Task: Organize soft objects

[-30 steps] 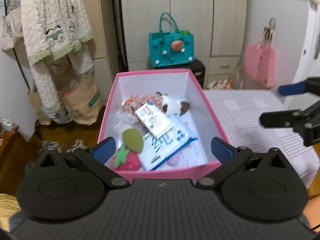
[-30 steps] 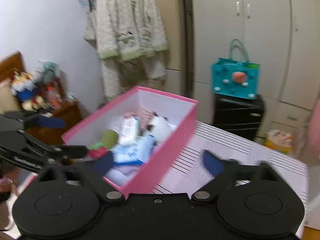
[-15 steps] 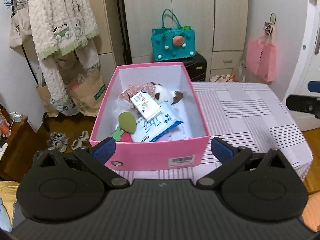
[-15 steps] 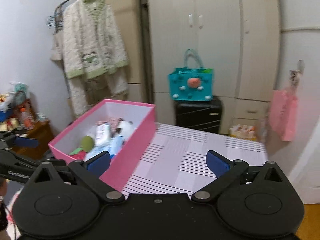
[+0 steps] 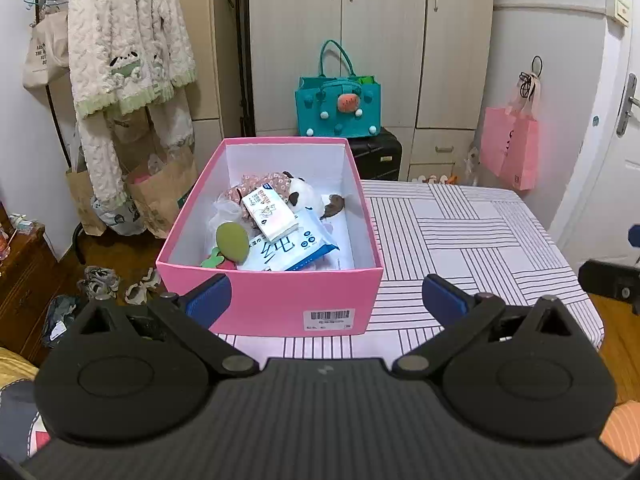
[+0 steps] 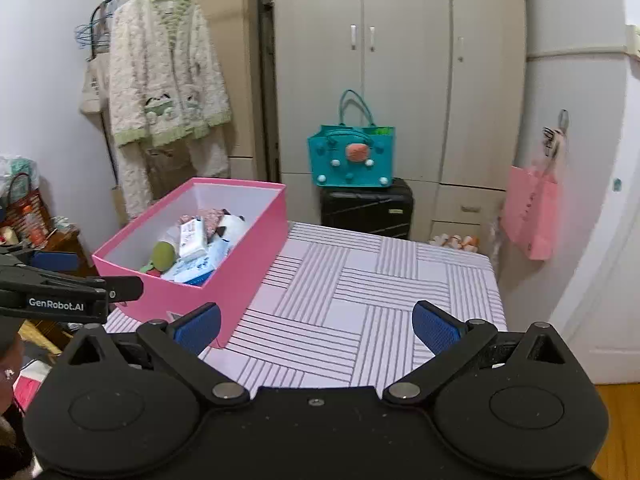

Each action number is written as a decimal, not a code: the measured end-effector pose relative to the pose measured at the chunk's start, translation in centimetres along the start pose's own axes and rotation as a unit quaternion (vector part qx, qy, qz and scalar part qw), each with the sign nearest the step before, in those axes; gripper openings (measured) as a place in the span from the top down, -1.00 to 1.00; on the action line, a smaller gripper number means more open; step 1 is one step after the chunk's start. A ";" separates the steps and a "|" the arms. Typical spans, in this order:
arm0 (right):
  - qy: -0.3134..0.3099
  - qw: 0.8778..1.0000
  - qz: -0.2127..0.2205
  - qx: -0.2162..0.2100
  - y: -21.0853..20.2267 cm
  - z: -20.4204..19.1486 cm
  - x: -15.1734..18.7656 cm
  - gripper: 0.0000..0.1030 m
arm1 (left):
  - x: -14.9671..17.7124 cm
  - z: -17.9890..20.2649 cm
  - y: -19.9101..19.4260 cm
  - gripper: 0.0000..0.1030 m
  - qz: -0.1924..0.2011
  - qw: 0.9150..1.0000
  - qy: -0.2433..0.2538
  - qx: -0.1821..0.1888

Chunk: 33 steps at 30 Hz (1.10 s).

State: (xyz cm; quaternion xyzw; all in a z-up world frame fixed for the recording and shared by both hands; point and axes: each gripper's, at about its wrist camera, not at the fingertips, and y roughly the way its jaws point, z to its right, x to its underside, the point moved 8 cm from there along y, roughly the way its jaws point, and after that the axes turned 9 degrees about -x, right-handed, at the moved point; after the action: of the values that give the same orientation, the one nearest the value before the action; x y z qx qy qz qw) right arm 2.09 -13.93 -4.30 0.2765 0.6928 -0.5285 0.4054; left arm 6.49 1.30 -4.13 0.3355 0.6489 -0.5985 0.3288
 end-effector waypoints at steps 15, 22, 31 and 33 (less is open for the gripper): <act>0.006 0.998 -0.004 0.057 -1.0 0.8 2.0 -1.00 | 1.0 1.0 -0.2 -1.00 0.022 1.000 0.004 -0.013; 0.004 0.996 -0.002 0.091 -1.1 1.2 2.6 -1.00 | 1.0 1.3 -0.7 -1.00 0.042 0.999 0.014 -0.024; 0.022 0.995 -0.004 0.098 -0.8 2.0 3.0 -1.00 | 1.2 1.7 -0.6 -1.00 0.057 0.998 0.013 -0.029; 0.023 0.995 -0.002 0.099 -0.9 2.0 3.0 -1.00 | 1.2 1.7 -0.6 -1.00 0.057 0.998 0.012 -0.027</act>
State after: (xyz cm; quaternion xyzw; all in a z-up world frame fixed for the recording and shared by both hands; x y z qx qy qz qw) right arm 0.39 -16.25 -6.63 0.3258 0.6471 -0.5885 0.3588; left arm 5.35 -0.40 -4.96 0.3700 0.6489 -0.5570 0.3630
